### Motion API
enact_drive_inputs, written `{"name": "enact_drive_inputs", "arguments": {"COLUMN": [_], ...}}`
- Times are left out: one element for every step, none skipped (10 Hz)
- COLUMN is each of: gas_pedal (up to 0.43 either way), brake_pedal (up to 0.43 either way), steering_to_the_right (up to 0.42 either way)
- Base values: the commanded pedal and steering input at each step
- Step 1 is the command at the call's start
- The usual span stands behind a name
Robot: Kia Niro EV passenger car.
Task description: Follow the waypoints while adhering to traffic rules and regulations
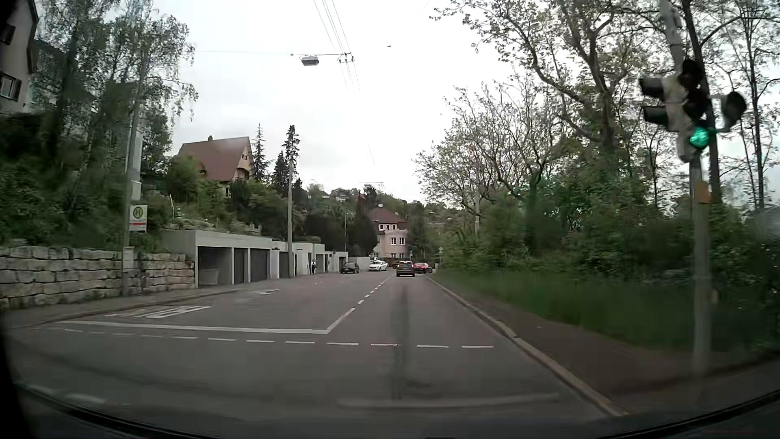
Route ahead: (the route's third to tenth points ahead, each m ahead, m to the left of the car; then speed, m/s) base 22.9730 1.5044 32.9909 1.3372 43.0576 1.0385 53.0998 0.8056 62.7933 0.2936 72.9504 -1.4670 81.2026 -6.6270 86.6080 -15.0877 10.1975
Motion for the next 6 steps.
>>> {"name": "enact_drive_inputs", "arguments": {"gas_pedal": [0.008,0.008,0.008,0.028,0.047,0.047], "brake_pedal": [0.0,0.0,0.0,0.0,0.0,0.0], "steering_to_the_right": [0.001,0.001,0.001,0.001,0.001,0.001]}}
